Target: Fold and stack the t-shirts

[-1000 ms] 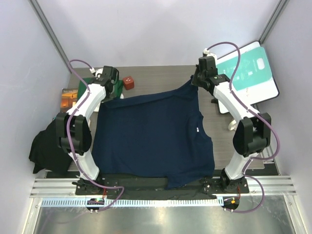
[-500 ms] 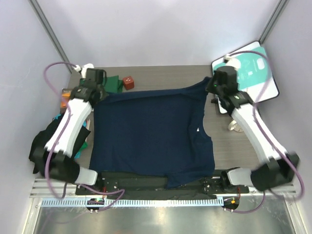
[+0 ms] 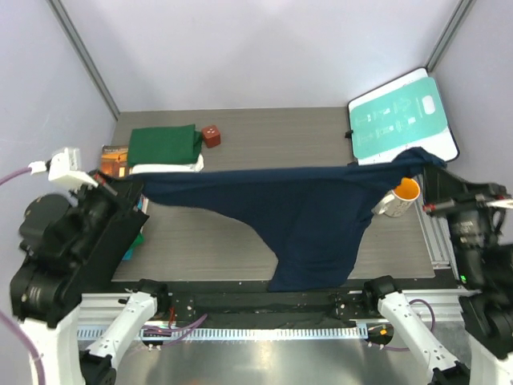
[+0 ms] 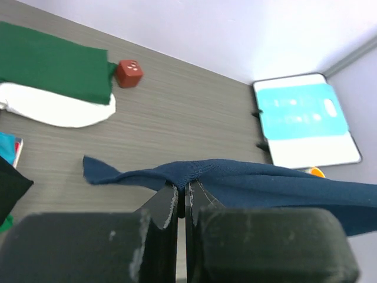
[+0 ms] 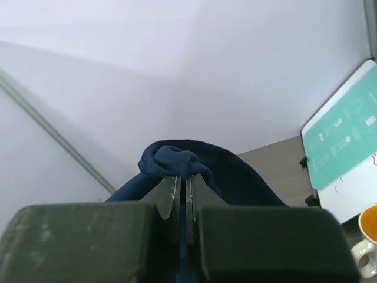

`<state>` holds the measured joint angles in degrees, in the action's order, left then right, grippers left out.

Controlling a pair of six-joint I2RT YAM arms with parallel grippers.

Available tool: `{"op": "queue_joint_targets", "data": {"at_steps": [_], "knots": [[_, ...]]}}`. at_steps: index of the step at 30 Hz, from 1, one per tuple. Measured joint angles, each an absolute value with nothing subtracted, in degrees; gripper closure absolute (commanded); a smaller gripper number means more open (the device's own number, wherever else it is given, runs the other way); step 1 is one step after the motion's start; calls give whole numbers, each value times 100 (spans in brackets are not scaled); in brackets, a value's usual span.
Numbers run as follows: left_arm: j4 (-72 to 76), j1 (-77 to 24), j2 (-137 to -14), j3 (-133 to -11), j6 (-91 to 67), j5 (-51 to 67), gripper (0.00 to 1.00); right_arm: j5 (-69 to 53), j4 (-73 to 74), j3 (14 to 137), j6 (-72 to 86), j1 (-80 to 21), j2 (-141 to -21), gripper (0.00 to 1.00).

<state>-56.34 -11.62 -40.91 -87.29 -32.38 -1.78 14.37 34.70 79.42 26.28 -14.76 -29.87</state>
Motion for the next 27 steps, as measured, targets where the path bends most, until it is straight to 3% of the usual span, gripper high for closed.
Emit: {"op": "queue_joint_targets", "data": {"at_steps": [7,21,27], "knots": [[-6309,-1160,-3208,-9185,-3358,340,99,810,4071,8986,2556,-1463,-2884,99],[-6722,-1170,-2220,-10464,-3732,274,100,-298,4598,10888,2379,-1444,-2926,99],[-5942,-1391,-2165,-9351,-3870,-257,99,-257,4222,10930,2189,-1441,-3205,99]]}}
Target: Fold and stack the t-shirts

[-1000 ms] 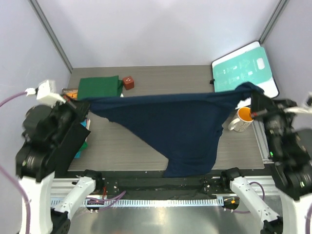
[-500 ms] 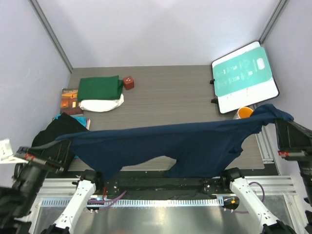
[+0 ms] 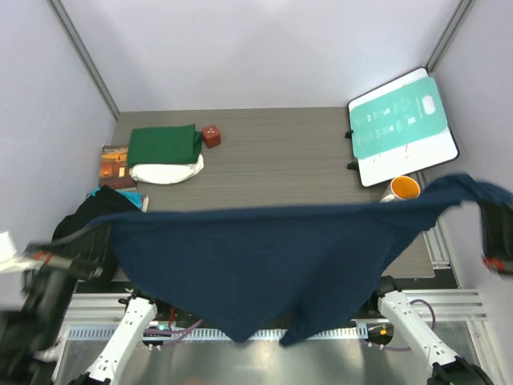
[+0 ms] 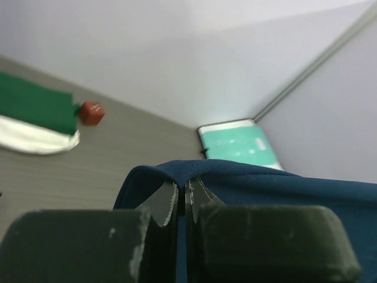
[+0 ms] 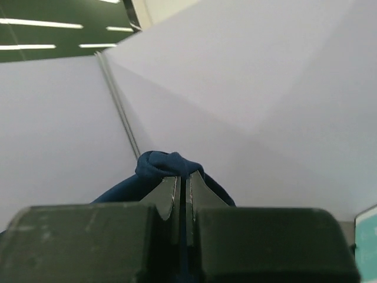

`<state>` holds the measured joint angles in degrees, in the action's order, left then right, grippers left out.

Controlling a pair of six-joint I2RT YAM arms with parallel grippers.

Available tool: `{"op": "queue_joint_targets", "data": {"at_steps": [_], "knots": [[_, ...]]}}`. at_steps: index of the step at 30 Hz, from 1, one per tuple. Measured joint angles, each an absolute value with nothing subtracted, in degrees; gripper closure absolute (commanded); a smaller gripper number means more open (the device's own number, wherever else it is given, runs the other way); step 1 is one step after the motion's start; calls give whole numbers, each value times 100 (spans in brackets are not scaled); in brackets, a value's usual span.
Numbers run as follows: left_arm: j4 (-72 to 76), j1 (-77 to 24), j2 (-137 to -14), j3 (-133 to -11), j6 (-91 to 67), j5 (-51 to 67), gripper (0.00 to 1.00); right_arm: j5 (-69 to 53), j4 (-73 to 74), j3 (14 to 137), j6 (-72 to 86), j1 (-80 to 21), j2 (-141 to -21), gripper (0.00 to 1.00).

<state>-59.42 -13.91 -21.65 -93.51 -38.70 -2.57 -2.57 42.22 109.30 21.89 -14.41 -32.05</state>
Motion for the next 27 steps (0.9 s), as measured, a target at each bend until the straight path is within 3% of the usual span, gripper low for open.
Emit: {"op": "queue_joint_targets", "data": {"at_steps": [4,10,16,27], "knots": [[-5570,-1540,-2773,-8340,-3872,-908,100,80,3754,10191,2060,-1466,-3931,99],[-5315,-1535,-5374,-7861,-3673,-1955,100,943,3142,8783,1984,-1483,-6125,99],[-4989,-1494,-6639,-7017,-3441,-2285,100,1216,2969,7330,1986,-1476,-7426,99],[-4401,-1361,-9686,-7948,-3203,-2357,100,1470,2193,7850,1953,-1328,-8646,99]]}}
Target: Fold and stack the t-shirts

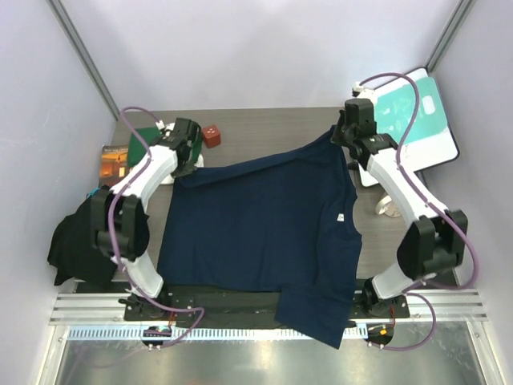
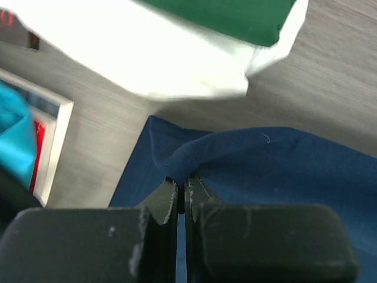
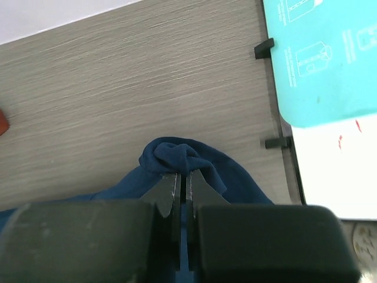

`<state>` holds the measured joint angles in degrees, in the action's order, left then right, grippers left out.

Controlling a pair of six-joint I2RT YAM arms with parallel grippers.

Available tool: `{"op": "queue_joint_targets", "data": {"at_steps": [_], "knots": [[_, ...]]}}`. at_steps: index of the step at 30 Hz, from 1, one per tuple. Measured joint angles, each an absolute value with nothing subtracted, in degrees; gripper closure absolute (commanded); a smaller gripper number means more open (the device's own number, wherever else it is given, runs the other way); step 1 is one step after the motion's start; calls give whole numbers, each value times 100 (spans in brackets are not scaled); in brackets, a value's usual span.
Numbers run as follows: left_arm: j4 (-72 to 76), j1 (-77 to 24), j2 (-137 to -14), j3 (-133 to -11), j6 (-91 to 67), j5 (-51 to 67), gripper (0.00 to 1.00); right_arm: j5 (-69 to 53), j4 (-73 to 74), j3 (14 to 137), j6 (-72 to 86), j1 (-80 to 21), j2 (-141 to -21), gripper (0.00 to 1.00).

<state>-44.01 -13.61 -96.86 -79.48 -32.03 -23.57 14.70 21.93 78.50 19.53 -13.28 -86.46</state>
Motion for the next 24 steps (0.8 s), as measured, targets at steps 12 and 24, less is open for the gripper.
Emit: {"op": "queue_joint_targets", "data": {"at_steps": [12,24], "knots": [[-4473,-1358,-11281,-9295,-3087,-2679,100,1428,1730,8425,1890,-1275,-10707,99],[-4525,-1269,-12383,-10634,-2816,-2908,100,1315,1369,8866,1743,-1024,-11463,99]]}}
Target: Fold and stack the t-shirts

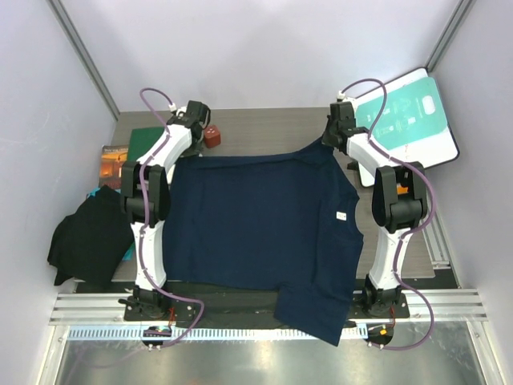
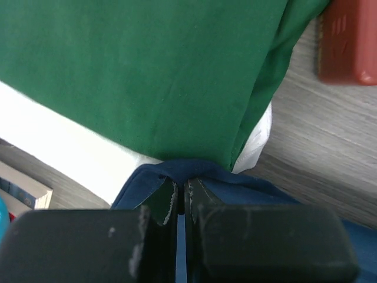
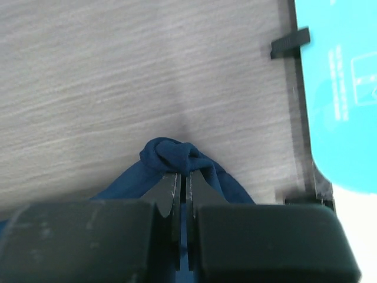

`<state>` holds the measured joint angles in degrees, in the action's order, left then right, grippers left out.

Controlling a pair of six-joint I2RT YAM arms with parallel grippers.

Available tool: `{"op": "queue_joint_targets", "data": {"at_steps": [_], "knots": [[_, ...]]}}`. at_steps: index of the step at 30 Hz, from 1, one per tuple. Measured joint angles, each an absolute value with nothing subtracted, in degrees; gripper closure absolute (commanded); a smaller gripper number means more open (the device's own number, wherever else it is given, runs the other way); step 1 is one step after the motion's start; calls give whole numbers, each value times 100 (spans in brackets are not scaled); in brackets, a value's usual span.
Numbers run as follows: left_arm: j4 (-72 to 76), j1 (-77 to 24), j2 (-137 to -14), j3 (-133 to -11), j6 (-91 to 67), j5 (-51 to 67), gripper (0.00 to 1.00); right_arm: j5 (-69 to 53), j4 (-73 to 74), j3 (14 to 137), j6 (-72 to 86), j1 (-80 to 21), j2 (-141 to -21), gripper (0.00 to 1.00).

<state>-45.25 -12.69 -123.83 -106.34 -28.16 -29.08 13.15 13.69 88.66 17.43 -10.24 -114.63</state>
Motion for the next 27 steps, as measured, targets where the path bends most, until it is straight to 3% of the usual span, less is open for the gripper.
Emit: {"op": "queue_joint_targets", "data": {"at_steps": [14,15,16,18,27], "knots": [[-4495,-1092,-12392,-10691,-2764,-2475,100,742,1219,8976,1752,-845,-11570,99],[-4493,-1090,-12392,-10676,-2757,-2462,100,701,1245,8989,1752,-845,-11596,96],[-4495,-1087,-12392,-10667,-2755,-2453,100,637,1306,9050,1767,-845,-11666,80],[-4495,-1083,-12392,-10667,-2755,-2456,100,567,1398,9220,1802,-838,-11876,62],[-4442,-923,-12309,-10527,-2764,-2298,99,523,1389,9118,1857,-838,-12099,61]]}}
